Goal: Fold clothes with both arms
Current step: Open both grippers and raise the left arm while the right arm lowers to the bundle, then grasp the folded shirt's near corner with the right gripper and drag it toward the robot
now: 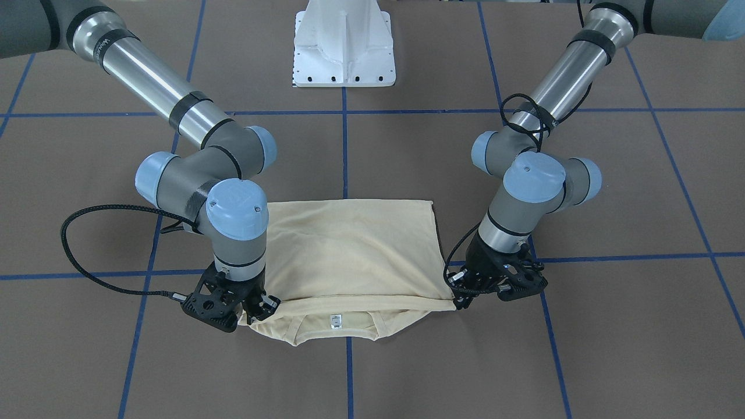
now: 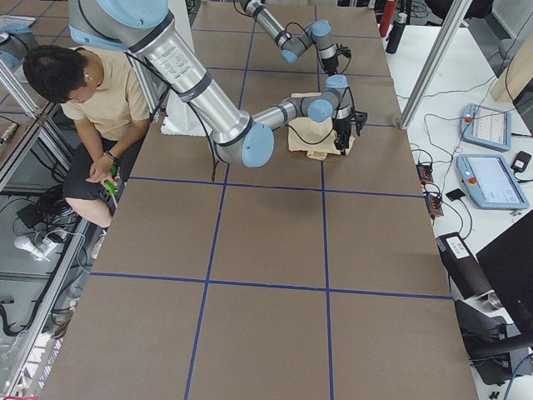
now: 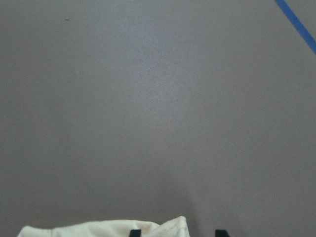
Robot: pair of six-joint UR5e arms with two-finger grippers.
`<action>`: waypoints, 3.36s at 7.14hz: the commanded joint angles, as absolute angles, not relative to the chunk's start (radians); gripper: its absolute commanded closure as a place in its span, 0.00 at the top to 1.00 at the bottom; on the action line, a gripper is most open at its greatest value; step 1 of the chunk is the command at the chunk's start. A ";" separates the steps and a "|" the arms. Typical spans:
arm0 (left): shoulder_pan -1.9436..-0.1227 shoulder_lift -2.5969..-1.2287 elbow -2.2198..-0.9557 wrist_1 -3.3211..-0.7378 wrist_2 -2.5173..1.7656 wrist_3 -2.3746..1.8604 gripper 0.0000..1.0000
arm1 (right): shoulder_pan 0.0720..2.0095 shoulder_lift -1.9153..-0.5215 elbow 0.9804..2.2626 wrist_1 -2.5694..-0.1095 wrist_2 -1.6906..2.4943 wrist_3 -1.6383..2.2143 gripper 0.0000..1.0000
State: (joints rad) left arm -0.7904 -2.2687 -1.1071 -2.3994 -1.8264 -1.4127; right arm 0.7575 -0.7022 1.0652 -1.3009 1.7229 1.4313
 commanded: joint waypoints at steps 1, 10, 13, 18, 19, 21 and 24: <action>-0.823 -2.267 -1.117 -2.424 -1.833 -1.410 0.29 | 0.791 -0.742 1.160 -1.298 1.738 1.439 0.62; -0.940 -2.200 -1.259 -2.422 -1.933 -1.365 0.32 | 0.489 -1.164 1.737 -1.292 1.491 1.942 0.73; -0.940 -2.185 -1.262 -2.422 -1.921 -1.364 0.32 | 0.463 -1.164 1.721 -1.293 1.491 1.953 0.51; -0.940 -2.166 -1.272 -2.422 -1.898 -1.364 0.32 | 0.456 -1.163 1.721 -1.292 1.491 1.959 0.00; -0.940 -2.168 -1.272 -2.422 -1.898 -1.364 0.32 | 0.459 -1.163 1.733 -1.293 1.493 1.957 0.00; -0.939 -2.172 -1.276 -2.425 -1.901 -1.367 0.32 | 0.462 -1.227 1.848 -1.305 1.494 1.956 0.00; -0.937 -2.169 -1.341 -2.425 -1.986 -1.374 0.32 | 0.208 -1.261 2.144 -1.719 1.451 1.960 0.00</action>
State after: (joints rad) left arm -0.9378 -2.1702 -1.3212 -2.4238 -1.9292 -1.3703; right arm 0.3258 -1.2604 2.0289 -1.5243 1.4726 1.9589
